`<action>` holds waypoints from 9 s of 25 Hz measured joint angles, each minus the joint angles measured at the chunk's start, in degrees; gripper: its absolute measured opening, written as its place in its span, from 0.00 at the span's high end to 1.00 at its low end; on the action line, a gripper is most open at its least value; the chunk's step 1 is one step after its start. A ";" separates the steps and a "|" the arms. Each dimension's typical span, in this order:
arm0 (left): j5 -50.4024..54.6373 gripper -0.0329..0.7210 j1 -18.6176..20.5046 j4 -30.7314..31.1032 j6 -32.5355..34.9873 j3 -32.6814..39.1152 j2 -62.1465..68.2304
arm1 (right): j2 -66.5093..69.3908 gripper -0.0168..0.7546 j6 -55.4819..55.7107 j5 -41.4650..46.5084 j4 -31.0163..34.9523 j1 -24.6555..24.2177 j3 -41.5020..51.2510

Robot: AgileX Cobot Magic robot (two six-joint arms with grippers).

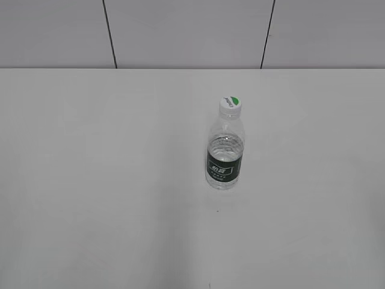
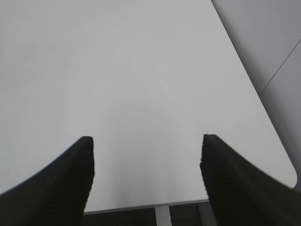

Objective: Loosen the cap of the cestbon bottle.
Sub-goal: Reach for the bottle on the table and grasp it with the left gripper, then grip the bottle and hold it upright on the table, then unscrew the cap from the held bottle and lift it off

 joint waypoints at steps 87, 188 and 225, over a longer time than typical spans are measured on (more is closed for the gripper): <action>-119.55 0.64 -21.93 35.20 -15.75 5.17 99.37 | 15.80 0.27 0.00 -1.59 0.55 0.00 -3.60; -125.52 0.42 -22.01 81.82 -43.61 -38.28 130.34 | 23.19 0.27 11.45 -3.70 -2.43 0.00 -7.43; -124.31 0.42 -22.14 78.85 -43.97 -38.28 132.10 | 87.28 0.27 21.71 6.65 14.15 13.44 -61.93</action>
